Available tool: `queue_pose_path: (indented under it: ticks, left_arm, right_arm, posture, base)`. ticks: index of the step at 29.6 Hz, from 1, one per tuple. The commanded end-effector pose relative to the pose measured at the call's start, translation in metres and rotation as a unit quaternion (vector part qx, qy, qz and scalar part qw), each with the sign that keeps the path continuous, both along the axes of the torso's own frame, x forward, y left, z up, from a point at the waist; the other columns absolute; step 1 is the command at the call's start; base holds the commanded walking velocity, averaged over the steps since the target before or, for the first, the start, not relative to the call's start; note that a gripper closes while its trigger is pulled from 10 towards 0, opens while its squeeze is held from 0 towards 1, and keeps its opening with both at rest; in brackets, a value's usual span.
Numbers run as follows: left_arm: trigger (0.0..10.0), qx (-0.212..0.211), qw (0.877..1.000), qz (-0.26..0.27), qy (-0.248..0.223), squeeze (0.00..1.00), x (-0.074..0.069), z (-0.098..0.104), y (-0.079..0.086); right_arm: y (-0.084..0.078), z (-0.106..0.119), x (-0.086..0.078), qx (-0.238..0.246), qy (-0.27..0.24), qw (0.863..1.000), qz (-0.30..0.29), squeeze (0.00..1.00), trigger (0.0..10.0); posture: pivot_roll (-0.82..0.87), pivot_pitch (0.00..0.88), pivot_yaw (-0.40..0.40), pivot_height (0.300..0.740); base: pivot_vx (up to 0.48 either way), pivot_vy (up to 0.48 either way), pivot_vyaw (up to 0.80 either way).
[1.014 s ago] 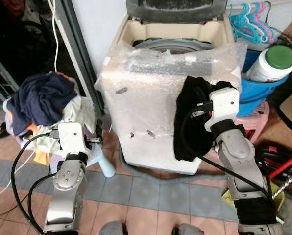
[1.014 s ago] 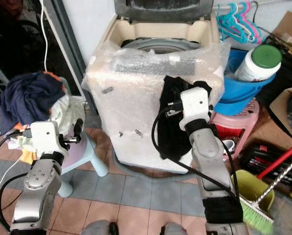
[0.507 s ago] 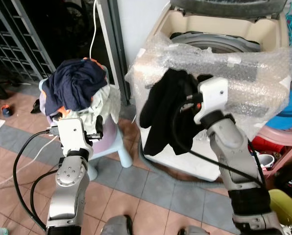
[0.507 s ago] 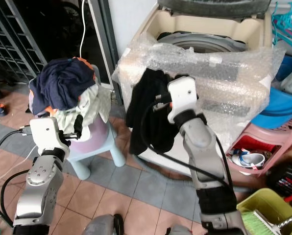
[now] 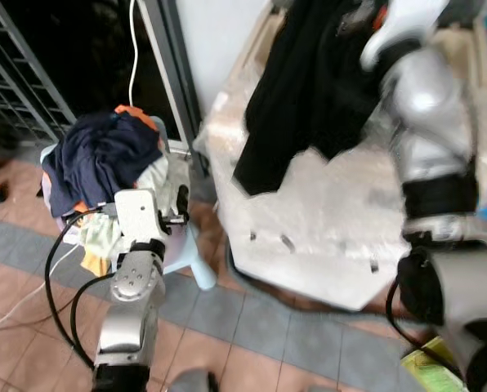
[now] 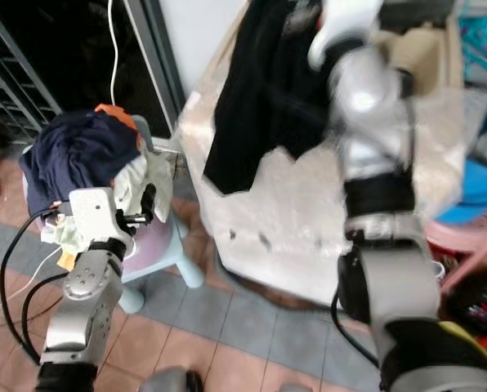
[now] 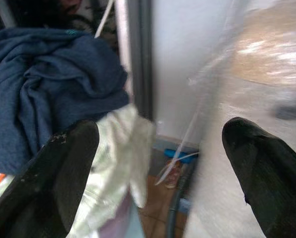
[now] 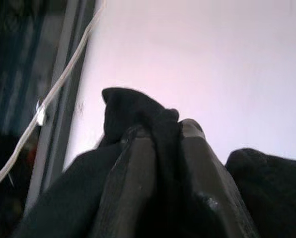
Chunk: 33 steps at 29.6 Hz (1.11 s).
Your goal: Clothes washing
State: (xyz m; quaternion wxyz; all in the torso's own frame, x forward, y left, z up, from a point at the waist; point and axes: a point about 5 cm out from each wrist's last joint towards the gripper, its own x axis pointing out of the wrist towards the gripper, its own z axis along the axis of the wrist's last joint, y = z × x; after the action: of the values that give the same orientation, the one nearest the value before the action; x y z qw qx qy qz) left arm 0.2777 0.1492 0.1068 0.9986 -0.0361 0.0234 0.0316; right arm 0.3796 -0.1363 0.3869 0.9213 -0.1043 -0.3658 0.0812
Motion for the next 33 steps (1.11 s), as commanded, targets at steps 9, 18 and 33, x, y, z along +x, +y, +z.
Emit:
queue_pose_path:
  ticks: [9,18,33]
  left_arm:
    - [10.0,-0.016,1.000,-0.012,-0.007,0.00,0.016,0.005,-0.006]
    - [10.0,-0.017,0.999,0.010,-0.027,0.00,0.026,0.016,-0.003]
    - [10.0,-0.026,0.999,0.022,-0.007,0.00,0.009,0.003,-0.005]
  right_arm:
    - [-0.019,-0.069,0.022,-0.009,0.109,0.991,-0.082,0.00,10.0]
    - [-0.052,-0.187,0.015,0.106,0.350,0.927,-0.087,1.00,10.0]
    - [-0.024,-0.183,-0.039,0.053,0.251,0.966,0.021,1.00,10.0]
  posture:
    - [-0.09,0.000,0.074,0.740]
    - [-0.06,0.000,0.042,0.740]
    - [-0.06,0.000,0.006,0.740]
  base:
    - [0.000,0.000,0.00]
    - [0.000,0.000,0.00]
    - [0.000,0.000,0.00]
